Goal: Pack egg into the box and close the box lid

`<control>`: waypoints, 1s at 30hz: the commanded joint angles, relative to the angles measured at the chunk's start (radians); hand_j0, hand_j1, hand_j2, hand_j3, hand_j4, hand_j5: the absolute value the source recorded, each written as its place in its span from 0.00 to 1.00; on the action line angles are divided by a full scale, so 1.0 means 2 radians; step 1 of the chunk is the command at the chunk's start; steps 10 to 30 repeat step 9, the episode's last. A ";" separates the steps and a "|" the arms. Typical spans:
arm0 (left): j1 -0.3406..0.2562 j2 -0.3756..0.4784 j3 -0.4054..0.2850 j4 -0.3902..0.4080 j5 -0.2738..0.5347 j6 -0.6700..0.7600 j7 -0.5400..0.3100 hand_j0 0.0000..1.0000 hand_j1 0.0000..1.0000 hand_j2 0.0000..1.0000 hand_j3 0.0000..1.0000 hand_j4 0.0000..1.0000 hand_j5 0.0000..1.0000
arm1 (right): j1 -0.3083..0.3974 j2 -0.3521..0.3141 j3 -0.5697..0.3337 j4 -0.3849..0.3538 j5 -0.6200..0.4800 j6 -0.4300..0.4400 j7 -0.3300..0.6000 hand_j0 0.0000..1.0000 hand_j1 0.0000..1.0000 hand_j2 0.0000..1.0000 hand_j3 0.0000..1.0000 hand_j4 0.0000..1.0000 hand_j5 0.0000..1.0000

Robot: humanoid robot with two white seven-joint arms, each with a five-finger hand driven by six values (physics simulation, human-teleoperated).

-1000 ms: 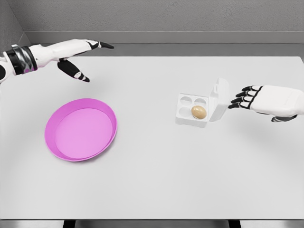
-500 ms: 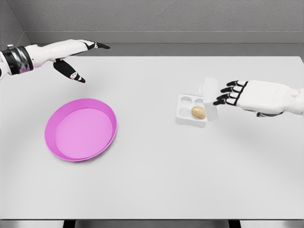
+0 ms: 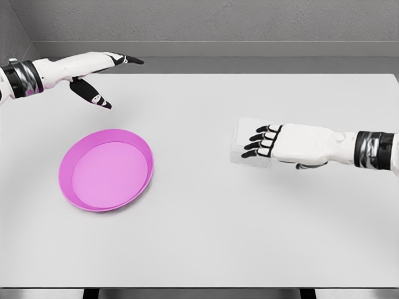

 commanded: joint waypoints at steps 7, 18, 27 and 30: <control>0.013 -0.027 -0.025 0.034 0.003 0.001 0.001 1.00 1.00 1.00 1.00 1.00 1.00 | 0.061 -0.034 -0.186 0.064 -0.056 0.001 0.000 1.00 1.00 1.00 1.00 1.00 1.00; 0.013 -0.026 -0.025 0.034 0.003 0.001 0.001 1.00 1.00 1.00 1.00 1.00 1.00 | 0.064 -0.034 -0.184 0.085 -0.056 0.001 0.000 1.00 1.00 1.00 1.00 1.00 1.00; 0.013 -0.026 -0.025 0.034 0.003 0.001 0.001 1.00 1.00 1.00 1.00 1.00 1.00 | 0.064 -0.034 -0.184 0.085 -0.056 0.001 0.000 1.00 1.00 1.00 1.00 1.00 1.00; 0.013 -0.026 -0.025 0.034 0.003 0.001 0.001 1.00 1.00 1.00 1.00 1.00 1.00 | 0.064 -0.034 -0.184 0.085 -0.056 0.001 0.000 1.00 1.00 1.00 1.00 1.00 1.00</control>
